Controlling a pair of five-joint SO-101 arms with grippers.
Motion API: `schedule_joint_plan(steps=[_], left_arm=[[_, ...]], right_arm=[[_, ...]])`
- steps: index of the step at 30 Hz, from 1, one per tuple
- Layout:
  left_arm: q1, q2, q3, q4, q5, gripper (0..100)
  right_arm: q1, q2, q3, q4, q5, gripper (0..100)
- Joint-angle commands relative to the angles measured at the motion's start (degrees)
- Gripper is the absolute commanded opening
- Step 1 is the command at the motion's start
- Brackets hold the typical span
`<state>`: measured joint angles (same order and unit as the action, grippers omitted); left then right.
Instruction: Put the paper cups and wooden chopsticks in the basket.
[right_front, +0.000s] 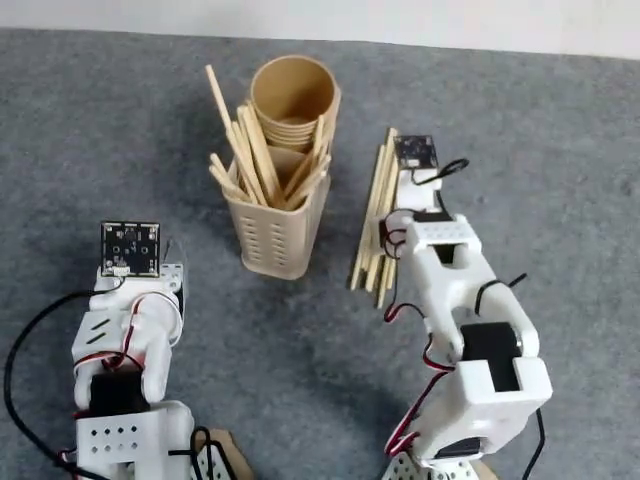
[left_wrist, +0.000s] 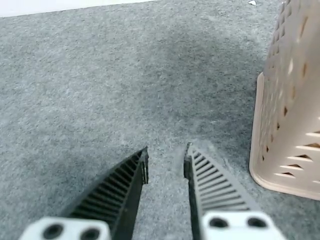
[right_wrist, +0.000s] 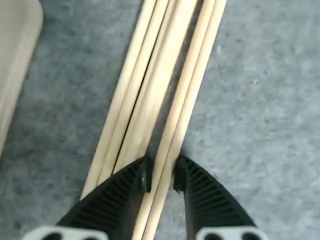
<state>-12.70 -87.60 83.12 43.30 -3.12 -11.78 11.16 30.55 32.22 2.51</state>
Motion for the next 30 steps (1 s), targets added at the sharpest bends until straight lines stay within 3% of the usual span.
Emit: schedule_joint_plan(steps=[1,4,10,20,23,30], left_arm=[[0.0,-0.7,-0.2,-1.1,0.7,15],[0.0,-0.7,-0.2,-1.1,0.7,15],[0.0,-0.7,-0.2,-1.1,0.7,15],[0.0,-0.7,-0.2,-1.1,0.7,15],[0.0,-0.7,-0.2,-1.1,0.7,15],[0.0,-0.7,-0.2,-1.1,0.7,15]], right_arm=[[1.3,1.1,0.2,0.7,-0.1,8.7],[1.4,1.1,0.2,3.2,-0.1,0.0],[1.4,-3.6,-2.6,12.7,-0.1,0.5],[0.9,-44.6,4.4,13.1,-0.5,0.5],[-0.4,-53.0,4.3,10.7,-0.5,0.5],[-13.0,-61.4,4.6,-3.8,-0.1,0.9]])
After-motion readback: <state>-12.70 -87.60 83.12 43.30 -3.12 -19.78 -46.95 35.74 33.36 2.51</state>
